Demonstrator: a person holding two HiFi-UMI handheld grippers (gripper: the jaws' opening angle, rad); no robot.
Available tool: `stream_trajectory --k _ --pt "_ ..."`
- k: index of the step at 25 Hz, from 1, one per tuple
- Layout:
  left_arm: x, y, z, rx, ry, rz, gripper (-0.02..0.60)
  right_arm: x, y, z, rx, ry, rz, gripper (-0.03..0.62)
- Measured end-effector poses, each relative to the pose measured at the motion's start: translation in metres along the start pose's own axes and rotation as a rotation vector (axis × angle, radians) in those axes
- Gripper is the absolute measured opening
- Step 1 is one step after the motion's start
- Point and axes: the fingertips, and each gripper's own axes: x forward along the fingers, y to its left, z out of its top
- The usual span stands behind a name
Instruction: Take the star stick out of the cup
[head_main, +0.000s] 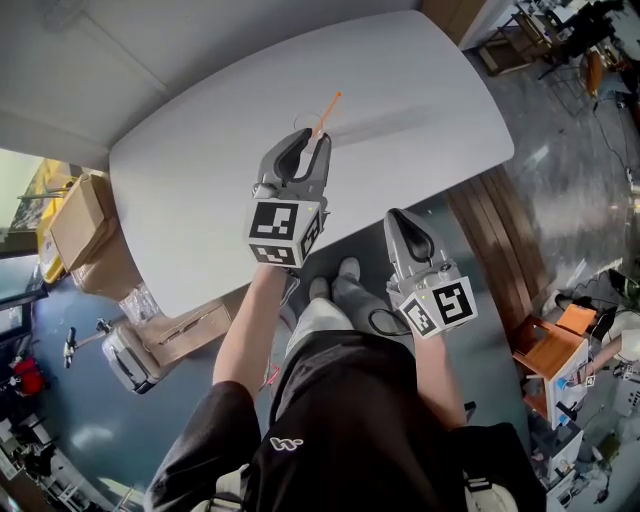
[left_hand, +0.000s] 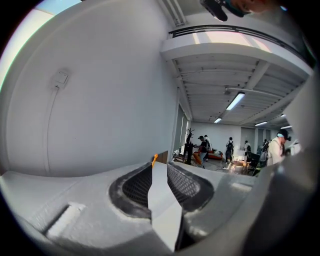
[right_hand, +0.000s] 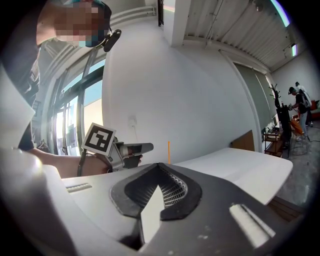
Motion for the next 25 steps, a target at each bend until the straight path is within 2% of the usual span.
stream_trajectory --k 5,21,25 --pt "0.021 0.001 0.003 0.002 0.0 0.019 0.103 0.002 -0.009 -0.003 0.003 0.015 -0.005 0.006" --pt "0.072 0.013 -0.034 0.184 0.139 0.061 0.103 -0.003 -0.035 -0.01 0.027 0.045 -0.034 0.006" --pt "0.078 0.021 -0.039 0.205 0.152 0.077 0.103 0.0 -0.039 -0.012 0.023 0.053 -0.039 0.006"
